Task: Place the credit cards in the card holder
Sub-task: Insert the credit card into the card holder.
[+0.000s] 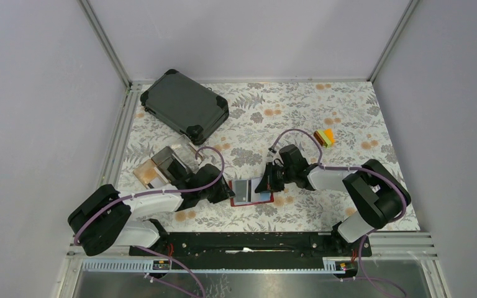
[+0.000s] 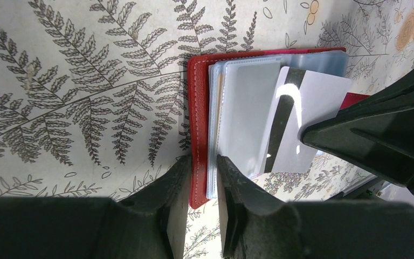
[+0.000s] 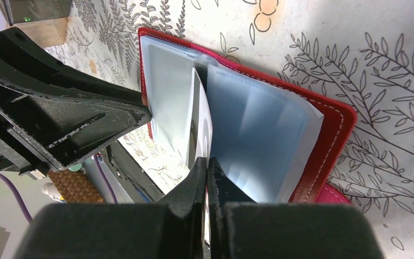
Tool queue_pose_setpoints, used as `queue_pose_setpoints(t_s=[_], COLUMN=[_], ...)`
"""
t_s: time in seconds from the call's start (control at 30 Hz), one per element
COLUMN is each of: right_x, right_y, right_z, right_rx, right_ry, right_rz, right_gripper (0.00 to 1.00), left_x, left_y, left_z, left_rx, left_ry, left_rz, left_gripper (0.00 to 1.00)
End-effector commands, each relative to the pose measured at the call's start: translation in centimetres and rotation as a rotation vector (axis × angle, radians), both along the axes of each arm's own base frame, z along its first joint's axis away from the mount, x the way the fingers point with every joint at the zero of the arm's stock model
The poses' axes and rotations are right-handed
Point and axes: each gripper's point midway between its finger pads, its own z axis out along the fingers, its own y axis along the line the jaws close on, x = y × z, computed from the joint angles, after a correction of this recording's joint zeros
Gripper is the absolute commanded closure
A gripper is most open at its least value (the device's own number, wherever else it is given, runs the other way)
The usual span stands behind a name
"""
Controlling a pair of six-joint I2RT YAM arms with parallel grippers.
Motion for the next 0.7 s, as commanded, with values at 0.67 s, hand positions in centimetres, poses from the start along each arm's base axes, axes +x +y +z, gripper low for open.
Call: queue_pose_setpoints(t_s=[0.67], right_x=[-2.7], right_y=[1.0], right_z=[-3.7], right_rx=[-0.115], right_ry=[0.111], right_rz=[0.069], right_gripper=[1.0], left_x=[0.2], left_y=[-1.8], left_z=[0.8], left_rx=[-0.062], left_ry=[-0.035], left_rz=[-0.072], left_gripper=[0.65])
